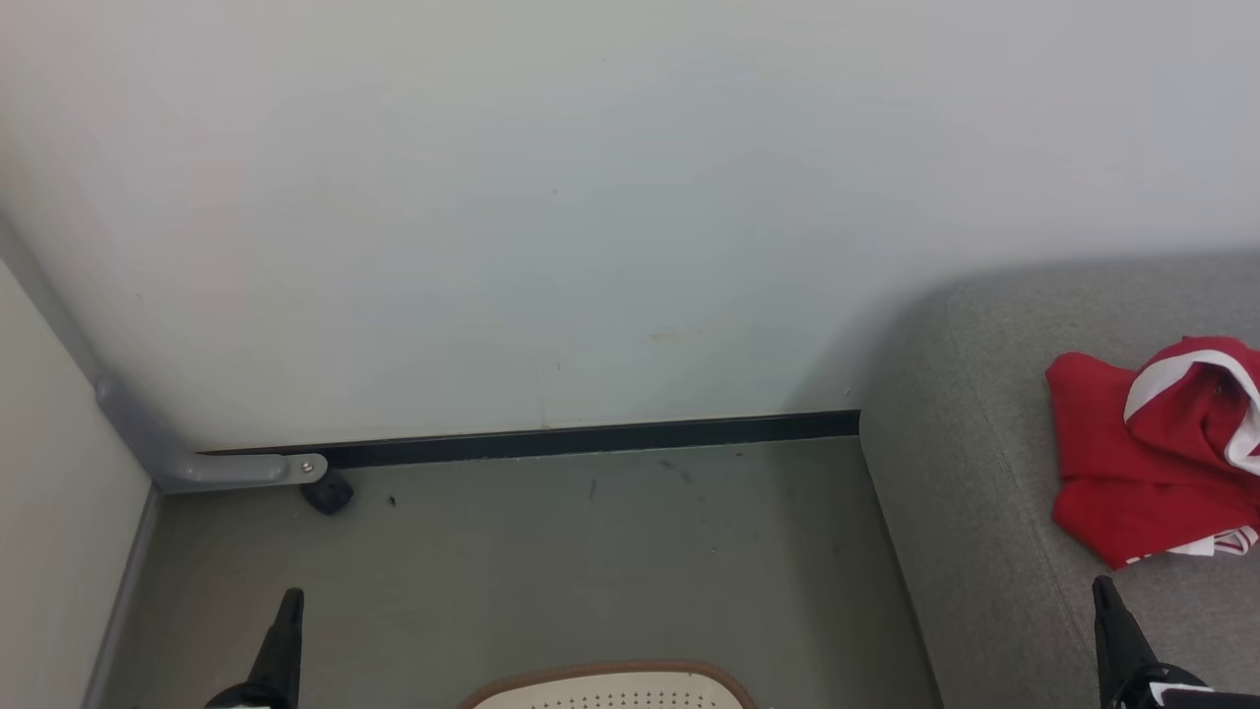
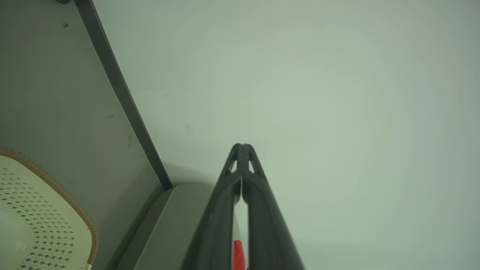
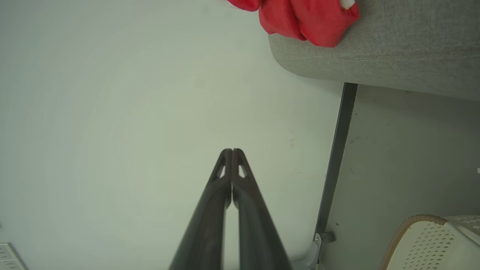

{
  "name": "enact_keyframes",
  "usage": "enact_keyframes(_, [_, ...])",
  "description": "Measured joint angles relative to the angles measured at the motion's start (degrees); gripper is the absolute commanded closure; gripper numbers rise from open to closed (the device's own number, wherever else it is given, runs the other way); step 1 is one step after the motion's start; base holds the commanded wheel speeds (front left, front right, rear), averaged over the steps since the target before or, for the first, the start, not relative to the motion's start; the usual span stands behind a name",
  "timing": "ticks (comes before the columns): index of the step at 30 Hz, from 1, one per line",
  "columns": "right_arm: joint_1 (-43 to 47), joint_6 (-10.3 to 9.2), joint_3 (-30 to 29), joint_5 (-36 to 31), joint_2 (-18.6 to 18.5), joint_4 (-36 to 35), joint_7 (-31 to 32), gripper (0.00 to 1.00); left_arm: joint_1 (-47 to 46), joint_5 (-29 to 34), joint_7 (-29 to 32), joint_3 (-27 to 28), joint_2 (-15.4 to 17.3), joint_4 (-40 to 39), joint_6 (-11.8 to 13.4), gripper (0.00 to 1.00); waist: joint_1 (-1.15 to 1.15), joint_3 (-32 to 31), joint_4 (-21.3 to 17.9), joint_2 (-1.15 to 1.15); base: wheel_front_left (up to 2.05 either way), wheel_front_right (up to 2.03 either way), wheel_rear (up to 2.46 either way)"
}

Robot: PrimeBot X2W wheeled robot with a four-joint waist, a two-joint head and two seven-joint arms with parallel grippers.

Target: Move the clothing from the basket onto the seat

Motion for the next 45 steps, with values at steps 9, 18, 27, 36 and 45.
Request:
enact_keyframes(9, [0.0, 0.00, 0.0, 0.0, 0.0, 0.0, 0.0, 1.00, 0.0, 0.0, 0.0, 0.0, 0.0, 0.0, 0.0, 1.00, 0.00, 0.0, 0.0, 0.00, 0.00, 0.00, 0.00])
enact_keyframes(18, [0.0, 0.00, 0.0, 0.0, 0.0, 0.0, 0.0, 1.00, 0.0, 0.0, 0.0, 0.0, 0.0, 0.0, 0.0, 1.00, 0.00, 0.0, 0.0, 0.00, 0.00, 0.00, 0.00])
enact_keyframes(27, [0.0, 0.00, 0.0, 0.0, 0.0, 0.0, 0.0, 1.00, 0.0, 0.0, 0.0, 0.0, 0.0, 0.0, 0.0, 1.00, 0.00, 0.0, 0.0, 0.00, 0.00, 0.00, 0.00])
enact_keyframes(36, [0.0, 0.00, 0.0, 0.0, 0.0, 0.0, 0.0, 1.00, 0.0, 0.0, 0.0, 0.0, 0.0, 0.0, 0.0, 1.00, 0.00, 0.0, 0.0, 0.00, 0.00, 0.00, 0.00])
enact_keyframes(45, [0.0, 0.00, 0.0, 0.0, 0.0, 0.0, 0.0, 1.00, 0.0, 0.0, 0.0, 0.0, 0.0, 0.0, 0.0, 1.00, 0.00, 0.0, 0.0, 0.00, 0.00, 0.00, 0.00])
